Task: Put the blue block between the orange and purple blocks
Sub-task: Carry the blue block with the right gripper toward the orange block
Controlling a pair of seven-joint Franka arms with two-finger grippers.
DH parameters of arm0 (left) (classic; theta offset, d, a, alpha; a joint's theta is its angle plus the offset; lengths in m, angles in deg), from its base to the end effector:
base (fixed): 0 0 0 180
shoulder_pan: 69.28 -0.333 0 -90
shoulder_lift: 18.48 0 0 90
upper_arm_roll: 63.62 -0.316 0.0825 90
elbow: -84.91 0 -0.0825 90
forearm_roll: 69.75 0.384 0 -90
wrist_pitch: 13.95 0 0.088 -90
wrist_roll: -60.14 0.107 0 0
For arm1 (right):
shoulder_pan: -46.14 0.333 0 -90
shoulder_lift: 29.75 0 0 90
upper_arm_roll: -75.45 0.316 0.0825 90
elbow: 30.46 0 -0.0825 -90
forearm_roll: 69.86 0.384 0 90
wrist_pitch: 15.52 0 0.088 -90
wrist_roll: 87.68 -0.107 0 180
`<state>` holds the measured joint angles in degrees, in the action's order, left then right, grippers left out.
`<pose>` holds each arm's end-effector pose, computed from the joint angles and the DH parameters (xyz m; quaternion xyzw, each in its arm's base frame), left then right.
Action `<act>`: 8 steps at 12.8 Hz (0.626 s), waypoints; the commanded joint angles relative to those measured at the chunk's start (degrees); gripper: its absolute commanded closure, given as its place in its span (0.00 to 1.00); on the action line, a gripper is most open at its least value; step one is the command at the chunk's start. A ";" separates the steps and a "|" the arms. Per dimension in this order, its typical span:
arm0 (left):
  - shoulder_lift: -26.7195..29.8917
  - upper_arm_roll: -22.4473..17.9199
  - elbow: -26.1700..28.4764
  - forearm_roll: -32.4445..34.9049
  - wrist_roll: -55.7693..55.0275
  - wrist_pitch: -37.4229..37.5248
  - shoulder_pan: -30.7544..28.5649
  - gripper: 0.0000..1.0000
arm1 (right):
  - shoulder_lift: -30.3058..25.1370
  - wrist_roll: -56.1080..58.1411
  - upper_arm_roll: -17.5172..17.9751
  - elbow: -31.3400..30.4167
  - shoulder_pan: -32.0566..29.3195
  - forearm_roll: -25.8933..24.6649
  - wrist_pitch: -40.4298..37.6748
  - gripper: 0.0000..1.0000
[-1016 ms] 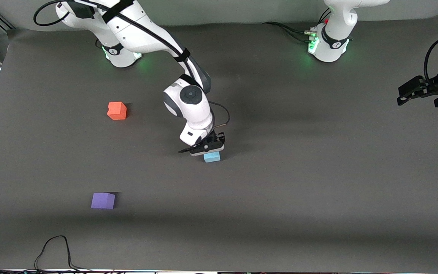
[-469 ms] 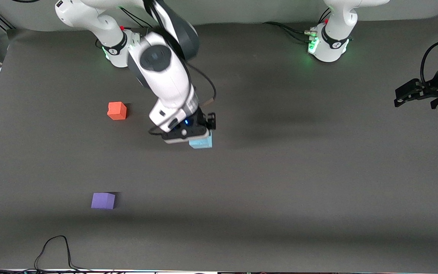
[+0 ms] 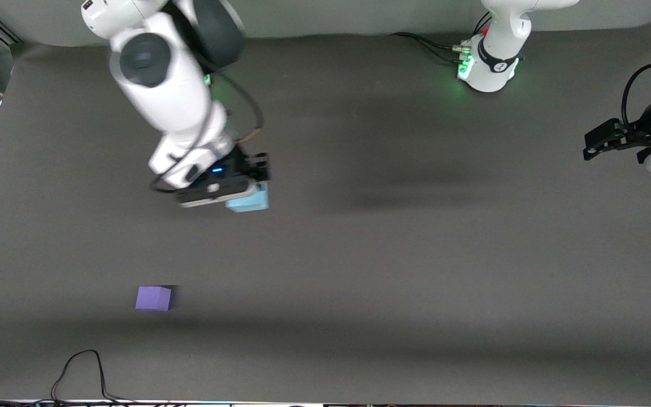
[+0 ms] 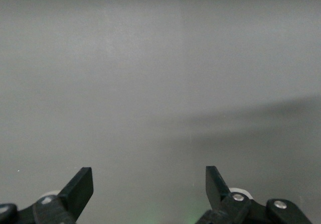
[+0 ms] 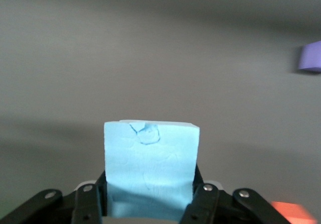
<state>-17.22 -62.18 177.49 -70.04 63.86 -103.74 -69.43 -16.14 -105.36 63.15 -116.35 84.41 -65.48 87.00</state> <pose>0.5463 -0.0130 0.6151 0.9990 -0.0437 -0.0133 0.0025 0.5657 0.2985 0.5395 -0.9971 -0.0687 -0.0223 0.0225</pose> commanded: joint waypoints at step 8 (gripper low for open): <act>0.67 0.14 -0.39 0.73 -2.93 -0.74 0.06 0.00 | -13.88 30.34 -29.71 -16.41 -0.12 0.98 -4.62 0.64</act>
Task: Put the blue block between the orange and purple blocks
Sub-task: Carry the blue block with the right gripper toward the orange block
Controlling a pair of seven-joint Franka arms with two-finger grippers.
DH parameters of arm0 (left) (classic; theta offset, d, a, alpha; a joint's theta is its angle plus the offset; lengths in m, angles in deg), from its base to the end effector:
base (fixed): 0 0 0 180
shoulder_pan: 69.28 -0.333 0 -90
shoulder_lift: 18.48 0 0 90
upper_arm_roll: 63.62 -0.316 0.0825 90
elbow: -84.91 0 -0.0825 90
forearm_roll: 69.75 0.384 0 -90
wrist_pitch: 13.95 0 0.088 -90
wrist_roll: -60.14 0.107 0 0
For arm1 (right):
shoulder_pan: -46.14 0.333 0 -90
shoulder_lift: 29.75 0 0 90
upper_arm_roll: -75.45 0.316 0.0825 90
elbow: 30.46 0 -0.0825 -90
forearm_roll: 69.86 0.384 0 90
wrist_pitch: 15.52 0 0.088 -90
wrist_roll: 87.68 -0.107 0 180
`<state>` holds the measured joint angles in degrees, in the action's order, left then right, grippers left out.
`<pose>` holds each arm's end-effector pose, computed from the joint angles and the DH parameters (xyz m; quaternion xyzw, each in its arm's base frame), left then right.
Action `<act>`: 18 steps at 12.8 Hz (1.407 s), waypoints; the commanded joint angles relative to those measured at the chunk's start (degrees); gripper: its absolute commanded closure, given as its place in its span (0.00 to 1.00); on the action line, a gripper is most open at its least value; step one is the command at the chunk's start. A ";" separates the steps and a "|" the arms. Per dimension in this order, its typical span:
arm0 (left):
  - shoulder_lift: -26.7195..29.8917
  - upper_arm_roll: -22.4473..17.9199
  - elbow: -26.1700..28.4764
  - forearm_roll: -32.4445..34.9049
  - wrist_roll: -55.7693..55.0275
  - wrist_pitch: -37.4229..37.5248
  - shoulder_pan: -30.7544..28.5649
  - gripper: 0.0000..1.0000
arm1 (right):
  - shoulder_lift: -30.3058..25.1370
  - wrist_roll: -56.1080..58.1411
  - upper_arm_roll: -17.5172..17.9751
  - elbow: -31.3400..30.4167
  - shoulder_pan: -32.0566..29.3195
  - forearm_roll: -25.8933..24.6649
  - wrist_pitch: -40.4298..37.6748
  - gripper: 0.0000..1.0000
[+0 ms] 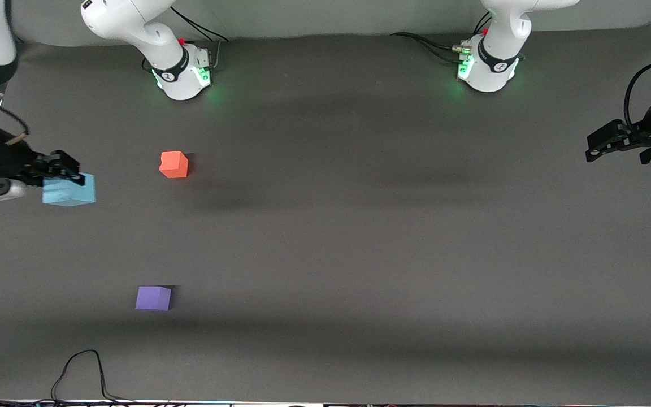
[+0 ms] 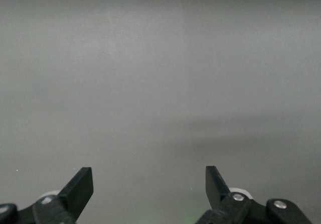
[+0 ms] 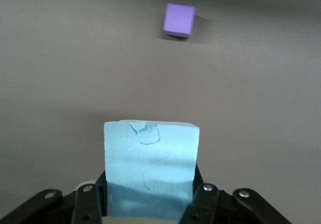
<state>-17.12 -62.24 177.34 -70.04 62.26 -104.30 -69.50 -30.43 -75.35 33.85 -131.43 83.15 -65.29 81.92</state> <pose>0.5470 -0.0118 0.6181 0.9996 -0.0286 -0.0063 0.0023 0.5533 -0.0385 0.5500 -0.9968 -0.0613 0.0197 0.0467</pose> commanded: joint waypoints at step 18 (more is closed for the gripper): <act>0.30 0.29 0.28 0.37 -1.42 -1.41 0.13 0.00 | 29.22 23.34 0.20 -19.53 0.96 36.69 40.45 0.64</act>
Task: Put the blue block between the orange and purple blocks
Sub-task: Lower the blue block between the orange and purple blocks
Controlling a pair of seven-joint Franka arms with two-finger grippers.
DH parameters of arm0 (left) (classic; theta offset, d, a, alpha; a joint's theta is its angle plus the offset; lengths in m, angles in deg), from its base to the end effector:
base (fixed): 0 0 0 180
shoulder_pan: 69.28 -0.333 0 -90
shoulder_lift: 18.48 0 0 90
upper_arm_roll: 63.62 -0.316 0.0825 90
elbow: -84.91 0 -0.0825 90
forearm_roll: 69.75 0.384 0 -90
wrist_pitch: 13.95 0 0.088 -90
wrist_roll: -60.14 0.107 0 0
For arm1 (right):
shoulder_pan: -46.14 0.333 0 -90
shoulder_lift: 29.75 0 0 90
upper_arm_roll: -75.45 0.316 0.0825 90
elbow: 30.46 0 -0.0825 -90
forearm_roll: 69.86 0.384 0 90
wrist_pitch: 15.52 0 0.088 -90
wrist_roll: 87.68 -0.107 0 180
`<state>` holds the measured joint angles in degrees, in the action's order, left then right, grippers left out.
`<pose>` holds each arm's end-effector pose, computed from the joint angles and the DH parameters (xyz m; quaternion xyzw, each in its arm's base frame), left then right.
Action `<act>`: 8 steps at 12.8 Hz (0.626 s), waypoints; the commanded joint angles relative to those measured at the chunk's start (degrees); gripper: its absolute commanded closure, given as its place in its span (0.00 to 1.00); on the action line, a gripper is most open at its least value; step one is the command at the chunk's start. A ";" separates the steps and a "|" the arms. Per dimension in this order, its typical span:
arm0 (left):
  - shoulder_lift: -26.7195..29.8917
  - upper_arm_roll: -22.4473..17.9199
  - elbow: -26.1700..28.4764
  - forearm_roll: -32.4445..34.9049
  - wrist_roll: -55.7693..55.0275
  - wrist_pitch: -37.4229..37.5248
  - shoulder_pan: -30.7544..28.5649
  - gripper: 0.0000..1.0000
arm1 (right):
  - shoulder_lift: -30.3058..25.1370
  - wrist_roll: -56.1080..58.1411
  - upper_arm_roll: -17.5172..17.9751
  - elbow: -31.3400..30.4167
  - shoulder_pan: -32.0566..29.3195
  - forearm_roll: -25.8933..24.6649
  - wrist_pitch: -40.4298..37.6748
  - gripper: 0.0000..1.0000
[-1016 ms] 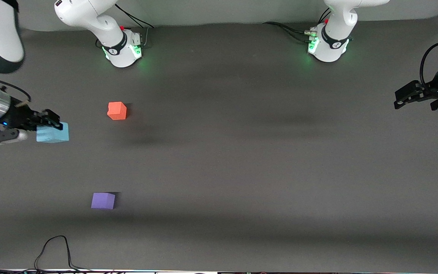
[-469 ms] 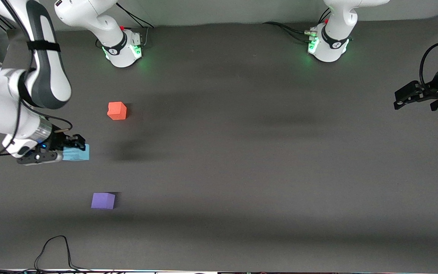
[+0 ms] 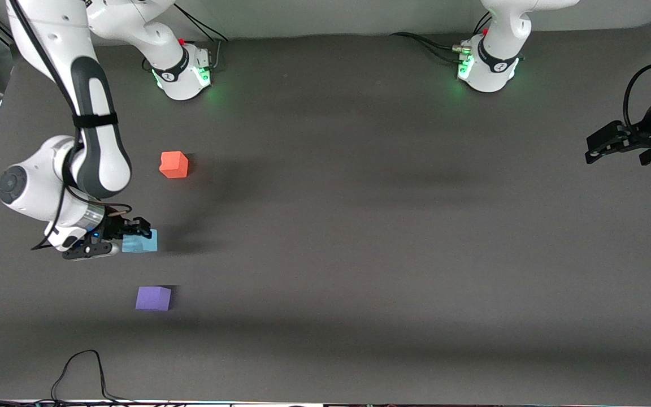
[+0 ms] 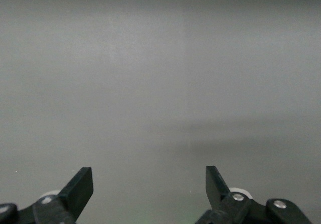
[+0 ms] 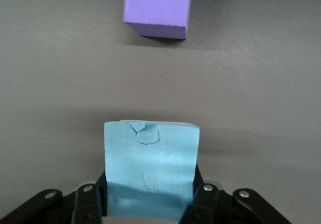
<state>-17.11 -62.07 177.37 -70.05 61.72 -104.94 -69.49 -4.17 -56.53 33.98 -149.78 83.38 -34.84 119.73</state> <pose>0.5481 -0.0136 0.6189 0.9997 -0.0254 -0.0009 0.0023 0.5803 -0.0285 0.2567 -0.9973 -0.0350 -0.0186 0.0620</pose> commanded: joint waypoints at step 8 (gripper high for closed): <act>0.30 0.12 0.35 0.21 -0.97 -0.68 0.20 0.00 | 2.81 6.03 0.07 -9.52 5.57 8.92 10.55 0.64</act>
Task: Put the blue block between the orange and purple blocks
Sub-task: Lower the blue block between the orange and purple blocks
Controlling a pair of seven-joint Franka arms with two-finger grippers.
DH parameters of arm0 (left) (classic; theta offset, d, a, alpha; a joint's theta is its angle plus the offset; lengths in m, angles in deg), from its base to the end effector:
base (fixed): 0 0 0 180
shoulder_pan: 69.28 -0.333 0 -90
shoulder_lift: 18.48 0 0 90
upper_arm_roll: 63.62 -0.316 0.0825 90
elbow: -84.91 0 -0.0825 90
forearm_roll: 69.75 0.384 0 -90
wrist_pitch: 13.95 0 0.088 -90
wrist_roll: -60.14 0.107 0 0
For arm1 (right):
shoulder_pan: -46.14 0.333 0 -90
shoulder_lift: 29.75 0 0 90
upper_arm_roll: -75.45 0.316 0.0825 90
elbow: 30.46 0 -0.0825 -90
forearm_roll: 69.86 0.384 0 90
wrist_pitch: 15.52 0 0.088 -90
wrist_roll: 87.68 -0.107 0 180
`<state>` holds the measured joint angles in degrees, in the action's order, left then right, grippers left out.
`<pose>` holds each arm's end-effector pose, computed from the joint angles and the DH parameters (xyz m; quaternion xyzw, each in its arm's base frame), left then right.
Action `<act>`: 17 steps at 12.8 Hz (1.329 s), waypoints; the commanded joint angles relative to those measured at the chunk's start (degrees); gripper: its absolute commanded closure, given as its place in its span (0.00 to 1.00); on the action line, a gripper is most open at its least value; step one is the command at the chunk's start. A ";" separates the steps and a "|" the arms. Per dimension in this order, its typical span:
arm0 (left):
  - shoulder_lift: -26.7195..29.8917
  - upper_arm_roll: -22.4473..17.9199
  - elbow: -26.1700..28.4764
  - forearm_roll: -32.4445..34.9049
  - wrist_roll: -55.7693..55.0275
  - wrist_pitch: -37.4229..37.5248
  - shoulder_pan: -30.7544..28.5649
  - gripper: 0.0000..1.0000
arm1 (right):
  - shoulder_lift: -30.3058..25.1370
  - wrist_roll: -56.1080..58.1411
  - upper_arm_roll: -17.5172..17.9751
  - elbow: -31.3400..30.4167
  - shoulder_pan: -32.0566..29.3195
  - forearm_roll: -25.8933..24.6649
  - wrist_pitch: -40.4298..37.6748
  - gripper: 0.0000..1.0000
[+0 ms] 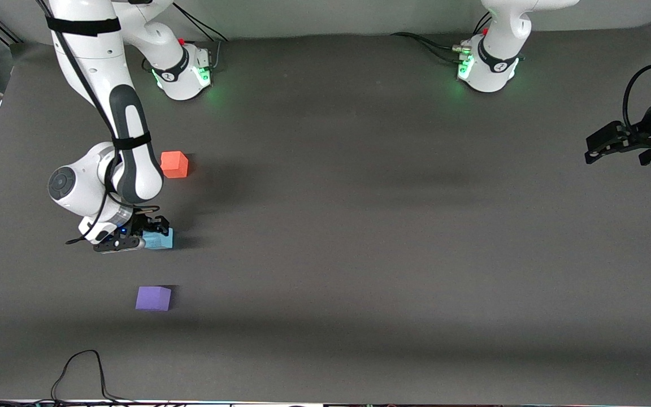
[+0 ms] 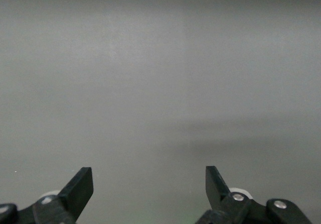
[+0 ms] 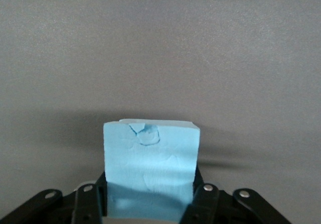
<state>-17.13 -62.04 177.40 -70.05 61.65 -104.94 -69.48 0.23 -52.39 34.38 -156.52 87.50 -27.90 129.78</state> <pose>0.5481 -0.0139 0.6185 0.9997 -0.0252 -0.0013 0.0023 0.5472 -0.0144 0.1965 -0.9986 -0.0372 -0.0247 0.0292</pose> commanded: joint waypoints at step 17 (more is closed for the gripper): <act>0.06 0.18 0.49 0.12 -0.99 -1.03 0.38 0.00 | -6.06 -3.56 -1.20 -4.73 3.90 4.19 -0.02 0.00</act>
<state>-17.32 -61.87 177.45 -70.06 61.51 -104.95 -69.47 -2.30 -55.26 34.21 -160.75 90.64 -23.47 130.24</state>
